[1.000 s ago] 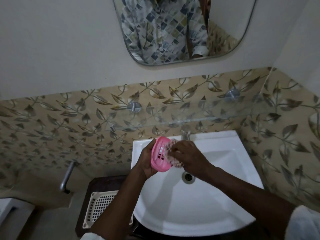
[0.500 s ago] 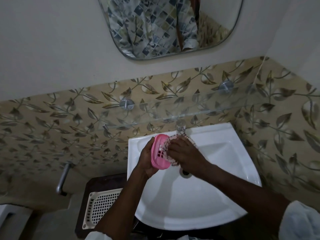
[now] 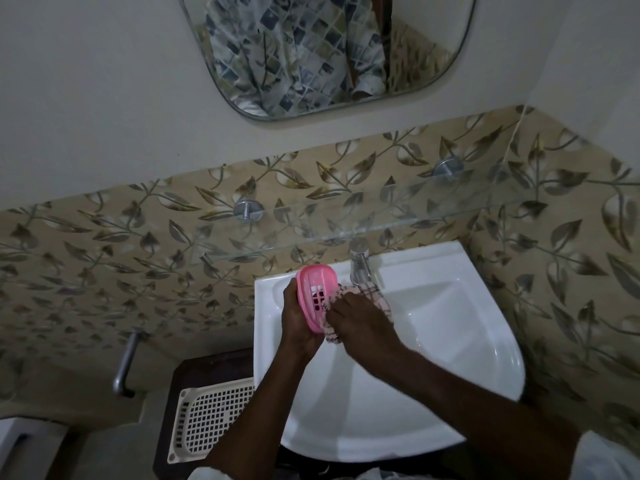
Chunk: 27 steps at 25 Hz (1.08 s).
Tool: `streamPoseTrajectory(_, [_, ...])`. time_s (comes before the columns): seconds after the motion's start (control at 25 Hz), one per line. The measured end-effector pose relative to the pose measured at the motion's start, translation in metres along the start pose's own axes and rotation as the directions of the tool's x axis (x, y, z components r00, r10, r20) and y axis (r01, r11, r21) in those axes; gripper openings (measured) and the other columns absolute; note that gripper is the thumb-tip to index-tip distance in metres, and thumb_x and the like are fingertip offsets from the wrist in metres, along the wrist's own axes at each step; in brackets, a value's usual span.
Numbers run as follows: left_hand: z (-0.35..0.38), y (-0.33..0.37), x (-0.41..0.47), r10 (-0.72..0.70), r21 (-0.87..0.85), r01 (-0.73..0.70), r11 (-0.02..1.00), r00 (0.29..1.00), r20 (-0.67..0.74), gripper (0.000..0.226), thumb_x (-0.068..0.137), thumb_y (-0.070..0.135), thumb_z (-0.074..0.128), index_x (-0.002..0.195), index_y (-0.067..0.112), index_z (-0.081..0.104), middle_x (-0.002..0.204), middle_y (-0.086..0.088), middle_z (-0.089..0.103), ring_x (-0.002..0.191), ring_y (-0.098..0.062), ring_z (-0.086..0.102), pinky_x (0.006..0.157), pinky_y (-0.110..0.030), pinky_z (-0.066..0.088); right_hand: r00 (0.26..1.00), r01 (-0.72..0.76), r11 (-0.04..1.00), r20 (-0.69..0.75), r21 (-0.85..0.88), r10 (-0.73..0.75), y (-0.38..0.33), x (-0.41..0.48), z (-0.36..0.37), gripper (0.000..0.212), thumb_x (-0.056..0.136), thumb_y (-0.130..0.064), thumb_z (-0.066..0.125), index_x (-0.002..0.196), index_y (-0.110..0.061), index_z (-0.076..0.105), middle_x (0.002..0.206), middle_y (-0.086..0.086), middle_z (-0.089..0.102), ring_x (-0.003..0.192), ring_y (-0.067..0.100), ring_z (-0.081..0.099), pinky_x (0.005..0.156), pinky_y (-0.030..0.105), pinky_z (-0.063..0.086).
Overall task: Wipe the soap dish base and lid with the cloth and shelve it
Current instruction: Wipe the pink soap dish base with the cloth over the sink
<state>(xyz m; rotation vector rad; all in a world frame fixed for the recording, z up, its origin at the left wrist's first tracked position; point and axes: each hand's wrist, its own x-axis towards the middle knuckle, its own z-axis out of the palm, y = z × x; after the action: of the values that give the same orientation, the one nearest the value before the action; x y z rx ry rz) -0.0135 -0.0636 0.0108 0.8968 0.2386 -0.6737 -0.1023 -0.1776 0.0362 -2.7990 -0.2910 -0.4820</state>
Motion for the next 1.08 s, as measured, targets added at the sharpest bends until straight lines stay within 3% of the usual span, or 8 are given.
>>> streamPoseTrajectory(0.12, [0.005,-0.002,0.002,0.037,-0.006,-0.037,0.999,0.999,0.009,0.071,0.081,0.057,0.052,0.126,0.003,0.060,0.108,-0.022,0.068,0.098,-0.033,0.065,0.092,-0.044,0.052,0.962,-0.271,0.896,0.071,0.352,0.263,-0.009,0.001,0.003,0.033,0.070,0.009,0.069,0.099,-0.007,0.073,0.095,0.011,0.070,0.086,0.032,0.064,0.074,0.033,0.052])
streamPoseTrajectory(0.24, [0.005,-0.005,0.002,0.048,-0.008,-0.048,0.999,0.999,-0.014,0.065,0.090,0.054,0.048,0.132,0.006,0.056,0.114,-0.023,0.062,0.103,-0.034,0.061,0.097,-0.046,0.047,0.995,0.008,0.994,0.100,0.106,-0.019,0.008,-0.001,-0.006,0.028,0.068,0.003,0.065,0.092,-0.010,0.073,0.091,0.009,0.070,0.082,0.031,0.064,0.071,0.035,0.054])
streamPoseTrajectory(0.4, [0.010,-0.003,0.001,0.060,0.021,-0.059,0.998,0.998,-0.033,0.066,0.094,0.054,0.043,0.134,0.003,0.055,0.112,-0.024,0.064,0.097,-0.033,0.065,0.093,-0.044,0.051,0.971,-0.212,0.934,0.167,0.287,0.169,0.006,0.001,-0.007,0.039,0.072,0.011,0.059,0.104,-0.006,0.072,0.101,0.013,0.070,0.093,0.031,0.063,0.083,0.031,0.051])
streamPoseTrajectory(0.52, [0.011,-0.005,-0.003,0.087,0.006,-0.087,0.996,0.995,-0.055,0.060,0.098,0.051,0.039,0.134,0.005,0.054,0.112,-0.023,0.064,0.097,-0.033,0.065,0.093,-0.045,0.051,0.977,-0.122,0.982,0.191,0.145,0.093,0.011,0.004,-0.007,0.041,0.081,0.006,0.059,0.117,-0.011,0.068,0.115,0.010,0.068,0.101,0.030,0.060,0.086,0.032,0.046])
streamPoseTrajectory(0.72, [0.018,0.002,-0.003,0.098,0.053,-0.095,0.994,0.993,-0.063,0.068,0.095,0.057,0.039,0.127,0.001,0.059,0.105,-0.021,0.068,0.093,-0.030,0.067,0.091,-0.040,0.052,0.947,-0.318,0.867,0.183,0.385,0.265,-0.002,0.019,-0.013,0.015,0.085,-0.009,0.063,0.098,-0.010,0.071,0.091,0.015,0.072,0.083,0.030,0.070,0.078,0.033,0.057])
streamPoseTrajectory(0.84, [0.015,-0.002,-0.003,0.156,0.078,-0.149,0.986,0.984,-0.086,0.059,0.098,0.054,0.036,0.123,0.007,0.062,0.101,-0.017,0.070,0.091,-0.028,0.068,0.086,-0.040,0.054,0.923,-0.305,0.945,0.280,0.117,0.263,0.000,0.024,-0.013,0.027,0.086,-0.008,0.061,0.112,-0.012,0.066,0.106,0.013,0.070,0.094,0.030,0.064,0.079,0.036,0.055])
streamPoseTrajectory(0.96, [0.018,0.000,-0.001,0.138,0.082,-0.129,0.988,0.984,-0.109,0.065,0.096,0.056,0.039,0.125,0.002,0.061,0.104,-0.021,0.068,0.090,-0.030,0.068,0.082,-0.038,0.057,0.964,-0.187,0.977,0.209,0.105,0.163,0.001,0.019,-0.007,0.016,0.085,-0.017,0.064,0.098,-0.011,0.070,0.091,0.013,0.071,0.081,0.030,0.068,0.069,0.031,0.054])
streamPoseTrajectory(1.08, [0.015,0.011,-0.002,0.041,0.095,-0.031,0.995,0.994,-0.105,0.057,0.098,0.054,0.039,0.120,0.006,0.061,0.097,-0.019,0.070,0.087,-0.031,0.068,0.077,-0.041,0.059,0.963,0.258,0.966,0.074,0.019,-0.259,0.025,0.015,-0.015,0.021,0.079,0.001,0.064,0.094,-0.008,0.074,0.091,0.012,0.072,0.081,0.030,0.067,0.071,0.032,0.052])
